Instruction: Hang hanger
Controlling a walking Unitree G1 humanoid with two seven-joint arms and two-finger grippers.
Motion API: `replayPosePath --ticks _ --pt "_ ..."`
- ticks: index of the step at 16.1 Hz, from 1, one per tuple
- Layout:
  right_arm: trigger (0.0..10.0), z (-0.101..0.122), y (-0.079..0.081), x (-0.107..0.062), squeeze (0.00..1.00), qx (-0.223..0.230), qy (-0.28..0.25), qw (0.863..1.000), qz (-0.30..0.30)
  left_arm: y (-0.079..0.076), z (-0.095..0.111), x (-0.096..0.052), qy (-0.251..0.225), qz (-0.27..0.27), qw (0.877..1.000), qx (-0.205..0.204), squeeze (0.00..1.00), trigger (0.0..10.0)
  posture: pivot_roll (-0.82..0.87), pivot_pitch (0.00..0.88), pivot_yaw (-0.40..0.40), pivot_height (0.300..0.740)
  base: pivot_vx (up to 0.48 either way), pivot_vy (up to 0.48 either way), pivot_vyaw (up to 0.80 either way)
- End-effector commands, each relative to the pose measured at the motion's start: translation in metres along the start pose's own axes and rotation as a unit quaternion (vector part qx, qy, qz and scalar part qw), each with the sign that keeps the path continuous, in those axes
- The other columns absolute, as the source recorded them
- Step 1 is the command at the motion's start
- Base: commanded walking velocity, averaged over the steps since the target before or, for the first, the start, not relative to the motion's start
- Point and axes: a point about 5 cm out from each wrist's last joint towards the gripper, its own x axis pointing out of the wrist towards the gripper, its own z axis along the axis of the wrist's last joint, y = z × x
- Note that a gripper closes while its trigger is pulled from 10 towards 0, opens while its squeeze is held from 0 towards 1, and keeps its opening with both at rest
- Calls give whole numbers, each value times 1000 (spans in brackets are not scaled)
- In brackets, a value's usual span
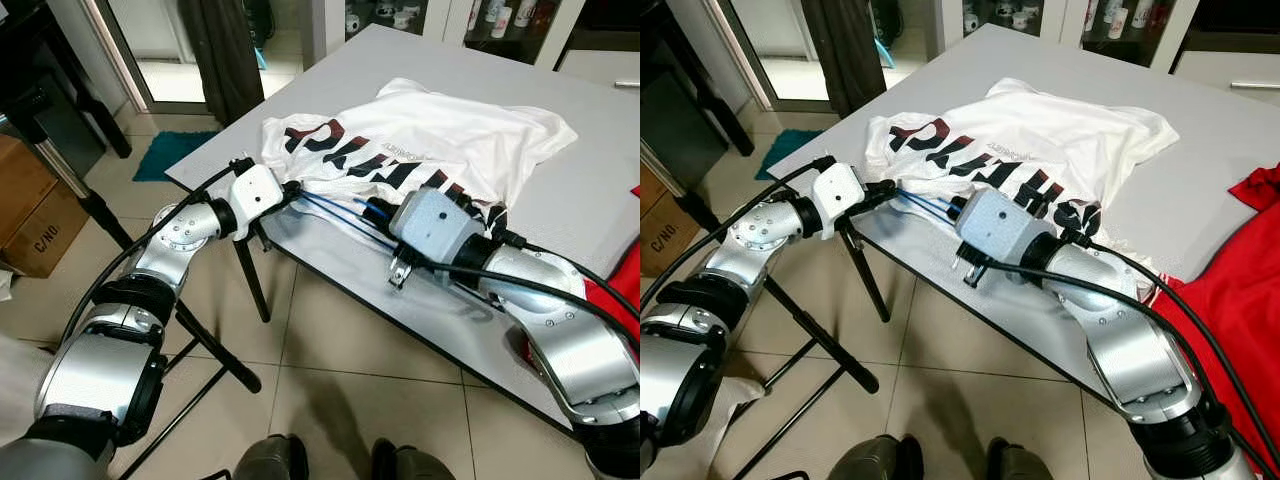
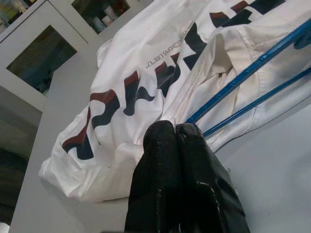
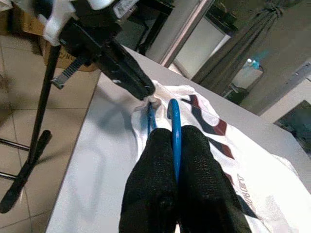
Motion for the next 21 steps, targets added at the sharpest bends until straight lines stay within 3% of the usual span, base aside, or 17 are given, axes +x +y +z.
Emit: replayPosePath --ticks 1,3,5,11,15,21 --pt "10000 1 -6 0 0 1 6 1000 -17 -1 1 0 -6 -3 1000 5 0 10000 -138 127 123 740 0 0 0" --pt "10000 -5 -11 6 0 62 21 996 -68 -4 6 5 -10 1 1000 22 0 10000 -134 109 116 740 0 0 0" --pt "10000 -3 -11 9 0 86 16 993 -77 -3 7 7 2 10 999 37 0 10000 -132 104 114 740 0 0 0" --pt "10000 3 -15 20 0 179 -34 977 -107 28 28 12 -23 131 991 7 0 10000 -120 66 97 740 0 0 0" --pt "10000 5 -21 25 0 204 -46 971 -115 29 46 19 -56 153 987 2 0 10000 -109 50 81 740 0 0 0" --pt "10000 -1 -20 29 0 199 -32 976 -84 14 67 34 -80 108 990 41 0 10000 -101 34 63 740 0 0 0"
